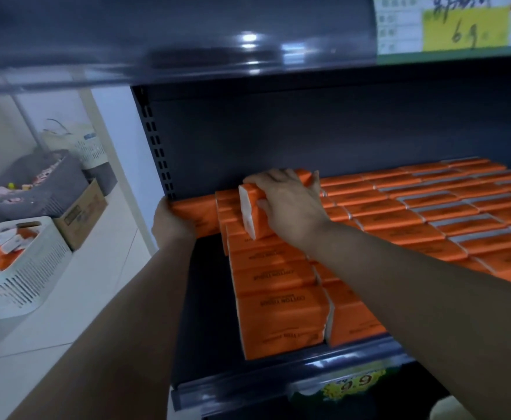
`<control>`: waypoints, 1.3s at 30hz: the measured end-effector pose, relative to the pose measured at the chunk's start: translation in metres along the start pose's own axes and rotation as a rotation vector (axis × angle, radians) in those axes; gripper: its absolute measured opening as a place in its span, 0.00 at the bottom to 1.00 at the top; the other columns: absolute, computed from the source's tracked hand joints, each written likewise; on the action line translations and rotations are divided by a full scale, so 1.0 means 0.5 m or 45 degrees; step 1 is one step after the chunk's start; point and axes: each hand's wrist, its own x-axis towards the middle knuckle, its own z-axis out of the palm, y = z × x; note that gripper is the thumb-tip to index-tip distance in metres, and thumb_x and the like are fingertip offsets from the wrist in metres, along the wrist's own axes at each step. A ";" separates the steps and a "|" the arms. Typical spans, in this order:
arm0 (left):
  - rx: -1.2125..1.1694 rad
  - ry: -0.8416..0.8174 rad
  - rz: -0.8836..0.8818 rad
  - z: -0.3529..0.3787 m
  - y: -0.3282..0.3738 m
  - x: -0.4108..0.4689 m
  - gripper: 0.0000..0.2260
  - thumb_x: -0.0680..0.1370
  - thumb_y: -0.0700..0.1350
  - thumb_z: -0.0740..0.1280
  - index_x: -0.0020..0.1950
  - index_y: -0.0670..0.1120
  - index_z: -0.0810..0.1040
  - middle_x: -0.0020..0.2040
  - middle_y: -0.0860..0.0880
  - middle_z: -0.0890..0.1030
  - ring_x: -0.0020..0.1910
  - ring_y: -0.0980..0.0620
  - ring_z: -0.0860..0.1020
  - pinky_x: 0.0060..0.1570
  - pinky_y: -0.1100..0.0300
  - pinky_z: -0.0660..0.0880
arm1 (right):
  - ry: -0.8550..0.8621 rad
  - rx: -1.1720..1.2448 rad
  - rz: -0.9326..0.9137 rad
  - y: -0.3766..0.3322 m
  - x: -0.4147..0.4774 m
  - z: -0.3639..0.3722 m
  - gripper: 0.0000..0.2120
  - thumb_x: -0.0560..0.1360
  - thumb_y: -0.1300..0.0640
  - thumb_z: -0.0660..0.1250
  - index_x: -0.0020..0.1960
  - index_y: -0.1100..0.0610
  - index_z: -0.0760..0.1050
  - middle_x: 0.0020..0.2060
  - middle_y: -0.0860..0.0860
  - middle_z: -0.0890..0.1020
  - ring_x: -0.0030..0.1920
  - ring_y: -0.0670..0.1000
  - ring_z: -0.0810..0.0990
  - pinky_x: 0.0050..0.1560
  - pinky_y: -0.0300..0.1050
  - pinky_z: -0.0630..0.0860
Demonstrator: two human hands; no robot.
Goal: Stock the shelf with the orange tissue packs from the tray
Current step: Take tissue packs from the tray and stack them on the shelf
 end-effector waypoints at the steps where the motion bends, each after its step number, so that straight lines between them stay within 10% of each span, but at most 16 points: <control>1: -0.085 0.005 -0.013 0.003 0.010 -0.008 0.19 0.70 0.48 0.69 0.60 0.55 0.71 0.53 0.53 0.79 0.49 0.48 0.79 0.51 0.50 0.78 | 0.001 0.001 0.002 0.002 0.000 -0.001 0.23 0.79 0.59 0.59 0.71 0.43 0.64 0.67 0.44 0.69 0.70 0.50 0.62 0.70 0.73 0.45; 12: -0.175 -0.194 0.032 0.044 0.032 -0.023 0.31 0.64 0.51 0.72 0.66 0.56 0.67 0.60 0.53 0.77 0.57 0.49 0.77 0.56 0.46 0.77 | 0.022 -0.018 0.029 0.019 -0.001 -0.002 0.23 0.78 0.58 0.60 0.70 0.43 0.64 0.66 0.46 0.70 0.70 0.51 0.62 0.69 0.73 0.46; 23: -0.116 -0.073 0.124 -0.053 0.067 -0.069 0.20 0.75 0.38 0.61 0.67 0.45 0.72 0.60 0.54 0.75 0.56 0.52 0.74 0.58 0.56 0.73 | 0.033 -0.036 0.055 0.001 -0.005 -0.023 0.22 0.79 0.53 0.60 0.71 0.42 0.63 0.67 0.46 0.70 0.68 0.50 0.64 0.62 0.61 0.61; 30: -0.402 -0.785 0.073 -0.152 0.166 -0.160 0.17 0.74 0.42 0.72 0.63 0.46 0.78 0.55 0.47 0.83 0.54 0.49 0.81 0.53 0.54 0.79 | 0.032 0.094 0.067 -0.057 -0.010 -0.034 0.19 0.78 0.51 0.63 0.69 0.43 0.68 0.66 0.46 0.73 0.69 0.51 0.65 0.60 0.58 0.64; 39: -0.380 -0.746 0.004 -0.168 0.177 -0.169 0.25 0.71 0.33 0.70 0.68 0.40 0.71 0.58 0.43 0.79 0.57 0.44 0.80 0.58 0.47 0.78 | 0.182 0.525 0.060 -0.087 0.021 -0.020 0.15 0.75 0.66 0.63 0.59 0.54 0.77 0.57 0.54 0.79 0.59 0.54 0.77 0.61 0.52 0.73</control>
